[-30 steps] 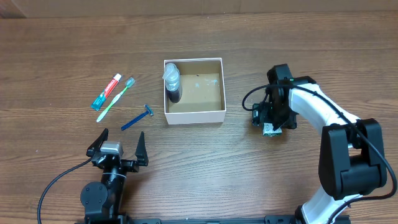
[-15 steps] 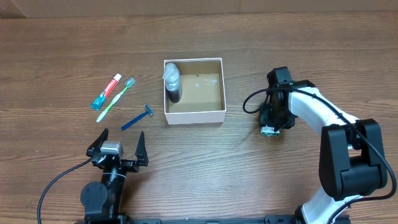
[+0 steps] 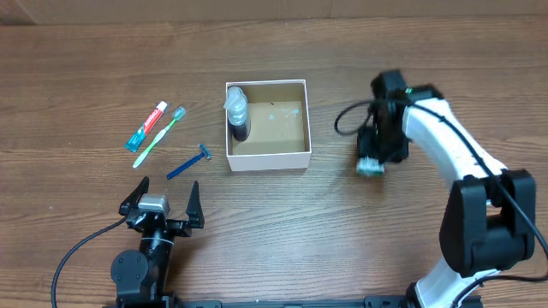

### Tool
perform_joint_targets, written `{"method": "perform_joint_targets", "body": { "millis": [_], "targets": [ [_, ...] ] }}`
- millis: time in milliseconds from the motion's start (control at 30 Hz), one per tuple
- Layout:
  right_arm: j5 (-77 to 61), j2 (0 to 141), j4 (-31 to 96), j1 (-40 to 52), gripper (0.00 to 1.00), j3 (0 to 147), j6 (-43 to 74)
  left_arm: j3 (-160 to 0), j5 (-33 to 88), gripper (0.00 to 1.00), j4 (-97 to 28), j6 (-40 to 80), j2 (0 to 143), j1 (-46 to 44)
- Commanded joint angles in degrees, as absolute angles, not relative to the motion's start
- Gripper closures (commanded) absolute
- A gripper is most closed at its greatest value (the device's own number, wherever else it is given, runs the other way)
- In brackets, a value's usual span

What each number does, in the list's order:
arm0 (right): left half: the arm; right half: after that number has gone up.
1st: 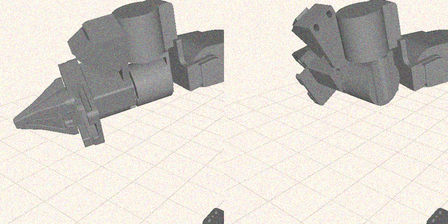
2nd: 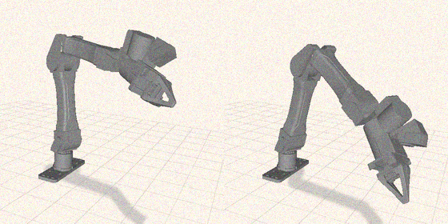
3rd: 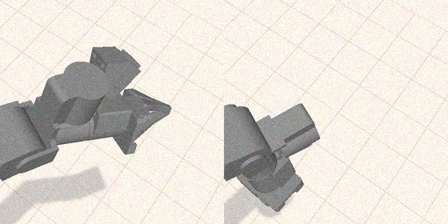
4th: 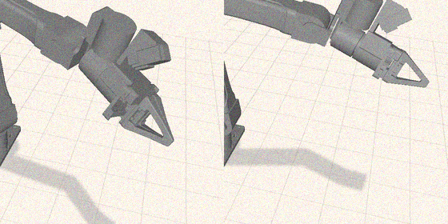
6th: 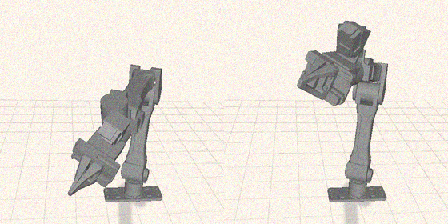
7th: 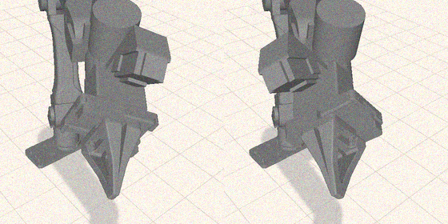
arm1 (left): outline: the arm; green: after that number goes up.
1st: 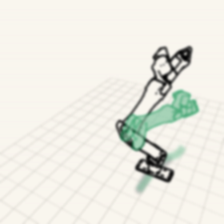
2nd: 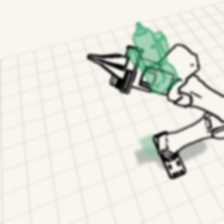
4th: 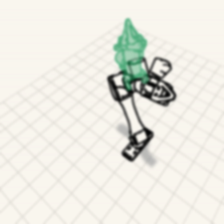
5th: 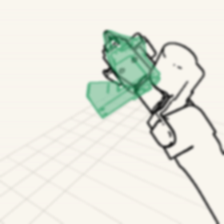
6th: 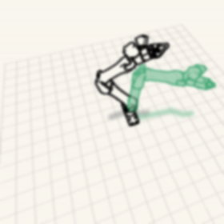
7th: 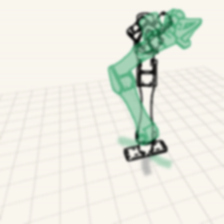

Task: Pack container
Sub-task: 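Carry the soap package with the right gripper and release it in the box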

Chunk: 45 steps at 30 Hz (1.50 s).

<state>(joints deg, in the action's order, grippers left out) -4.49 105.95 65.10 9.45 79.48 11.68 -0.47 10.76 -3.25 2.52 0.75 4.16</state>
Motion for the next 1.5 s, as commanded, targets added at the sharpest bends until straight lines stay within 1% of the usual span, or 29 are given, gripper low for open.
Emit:
{"method": "perform_joint_targets", "body": {
  "millis": [0, 67, 133, 267, 367, 533, 833, 1100, 1467],
  "targets": [
    [-11.6, 100.2, 67.1, 10.4, 0.56, 89.9, 11.5, -0.3, 11.2, 0.0, -3.2, 1.3, 0.3, 4.6],
    [-15.2, 97.9, 66.7, 11.5, 0.56, 93.9, 11.6, -0.3, 11.2, 0.0, -3.2, 1.3, 0.3, 4.6],
    [-15.7, 96.1, 64.7, 13.2, 0.56, 95.4, 13.3, -0.3, 11.2, 0.0, -3.2, 1.3, 0.3, 4.6],
    [-14.9, 94.8, 56.1, 20.1, 0.56, 95.1, 16.8, -0.3, 11.2, 0.0, -3.2, 1.3, 0.3, 4.6],
    [-9.5, 96.1, 50.2, 25.5, 0.56, 94.7, 18.9, -0.3, 11.2, 0.0, -3.2, 1.3, 0.3, 4.6],
    [1.1, 100.6, 45.9, 31.5, 0.55, 94.7, 21.1, -0.3, 11.2, 0.0, -3.2, 1.3, 0.3, 4.6],
    [3.8, 110.8, 40.8, 32.2, 0.56, 94.7, 22.6, -0.3, 11.2, 0.0, -3.2, 1.3, 0.3, 4.6],
    [3.8, 117.9, 39.5, 32.2, 0.55, 94.7, 22.8, -0.3, 11.2, 0.0, -3.2, 1.3, 0.3, 4.6],
    [3.8, 120.6, 36.9, 32.2, 0.55, 94.5, 22.8, -0.3, 11.2, 0.0, -3.2, 1.3, 0.3, 4.6]
  ]
}}
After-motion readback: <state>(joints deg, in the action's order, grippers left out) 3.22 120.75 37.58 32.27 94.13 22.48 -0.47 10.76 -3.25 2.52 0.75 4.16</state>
